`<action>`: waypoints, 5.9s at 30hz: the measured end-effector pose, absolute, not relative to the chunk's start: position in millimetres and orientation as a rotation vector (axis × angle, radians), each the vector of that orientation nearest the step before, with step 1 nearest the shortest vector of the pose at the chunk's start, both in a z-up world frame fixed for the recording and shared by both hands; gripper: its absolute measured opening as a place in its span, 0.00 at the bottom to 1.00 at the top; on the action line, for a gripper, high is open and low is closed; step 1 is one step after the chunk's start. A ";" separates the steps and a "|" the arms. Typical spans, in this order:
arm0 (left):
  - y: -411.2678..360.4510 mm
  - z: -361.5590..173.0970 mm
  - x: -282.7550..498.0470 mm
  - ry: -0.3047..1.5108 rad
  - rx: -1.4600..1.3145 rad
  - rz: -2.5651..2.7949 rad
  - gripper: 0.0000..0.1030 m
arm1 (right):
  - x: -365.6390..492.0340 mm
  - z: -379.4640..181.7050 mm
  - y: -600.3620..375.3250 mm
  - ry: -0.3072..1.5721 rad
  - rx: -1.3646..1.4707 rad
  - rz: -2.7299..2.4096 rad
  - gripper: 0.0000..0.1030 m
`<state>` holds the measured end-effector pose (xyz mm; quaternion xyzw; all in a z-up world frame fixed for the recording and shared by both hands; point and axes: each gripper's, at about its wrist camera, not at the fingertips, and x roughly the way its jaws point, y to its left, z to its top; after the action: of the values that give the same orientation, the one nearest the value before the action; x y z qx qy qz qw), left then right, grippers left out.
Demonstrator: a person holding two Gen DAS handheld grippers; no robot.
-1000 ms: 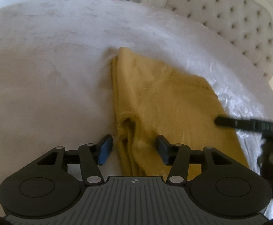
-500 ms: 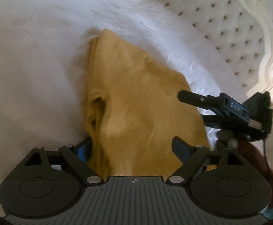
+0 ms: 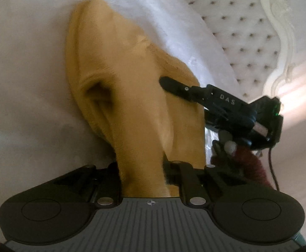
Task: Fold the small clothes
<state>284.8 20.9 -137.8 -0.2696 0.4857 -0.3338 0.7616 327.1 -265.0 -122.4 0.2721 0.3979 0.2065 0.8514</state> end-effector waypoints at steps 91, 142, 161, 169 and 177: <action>-21.9 -136.9 28.0 0.954 0.138 -0.560 0.39 | -34.4 -104.6 -245.8 0.905 0.094 -0.017 0.86; -45.8 -50.9 -15.9 0.786 0.115 -0.308 0.99 | -89.5 -25.7 -207.7 0.772 0.168 -0.123 0.99; -37.5 -54.7 -1.4 0.907 0.162 -0.175 0.99 | -96.2 -14.1 -212.1 0.777 0.192 -0.178 0.99; -30.8 -57.8 0.6 0.928 0.162 -0.154 0.98 | -91.6 -19.0 -205.4 0.807 0.200 -0.143 0.99; -29.3 -60.3 1.9 0.931 0.179 -0.147 0.98 | -89.2 -25.0 -207.4 0.840 0.215 -0.152 0.99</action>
<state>1.9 -29.3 -60.3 0.0860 0.4479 -0.0709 0.8871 -89.2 -207.4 -25.0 0.1040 0.4065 -0.0737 0.9047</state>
